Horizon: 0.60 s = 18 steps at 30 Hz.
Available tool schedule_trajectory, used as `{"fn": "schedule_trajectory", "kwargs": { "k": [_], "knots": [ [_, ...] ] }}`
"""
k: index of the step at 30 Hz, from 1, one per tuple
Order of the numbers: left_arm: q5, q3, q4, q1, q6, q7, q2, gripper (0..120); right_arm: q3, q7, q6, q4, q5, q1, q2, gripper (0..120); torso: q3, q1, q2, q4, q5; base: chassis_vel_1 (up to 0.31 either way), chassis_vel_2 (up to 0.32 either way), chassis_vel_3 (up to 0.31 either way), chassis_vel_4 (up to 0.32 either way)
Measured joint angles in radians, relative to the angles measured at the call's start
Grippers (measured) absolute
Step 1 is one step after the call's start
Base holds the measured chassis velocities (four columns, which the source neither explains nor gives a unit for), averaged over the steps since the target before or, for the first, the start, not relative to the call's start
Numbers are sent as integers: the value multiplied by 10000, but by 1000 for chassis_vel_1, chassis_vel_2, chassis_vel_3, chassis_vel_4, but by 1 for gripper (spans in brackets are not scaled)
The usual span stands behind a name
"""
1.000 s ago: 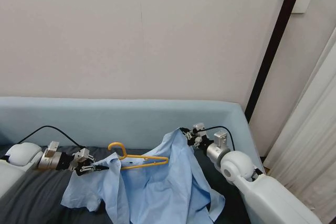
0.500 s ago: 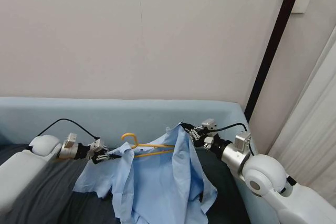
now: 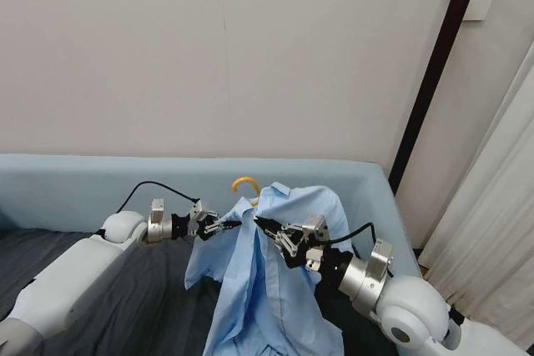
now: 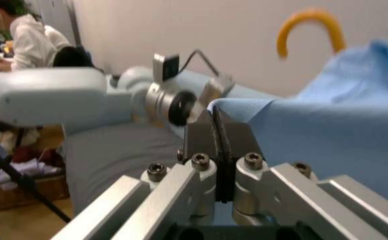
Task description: Pick up the clothes from the sofa and hang them on the clothes hanger.
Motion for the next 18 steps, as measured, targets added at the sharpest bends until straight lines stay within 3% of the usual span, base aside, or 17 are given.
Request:
{"fn": "schedule_trajectory", "kwargs": {
  "k": [9, 15, 18],
  "knots": [
    [-927, -317, -996, -140, 111, -409, 566, 2, 84, -266, 38, -78, -1303, -975, -139, 0, -1, -1, 0, -1, -2, 0, 0, 0, 0],
    [-1033, -457, -1673, 97, 166, -421, 1236, 2, 51, -485, 402, -166, -1383, -1012, -3, 20, -1, -1, 0, 4, -2, 0, 0, 0, 0],
    [-992, -662, -1932, 360, 178, -383, 1635, 2, 936, -2953, 1276, -283, -438, -1378, -135, 34, -1, -1, 0, -1, -3, 0, 0, 0, 0]
  ]
}}
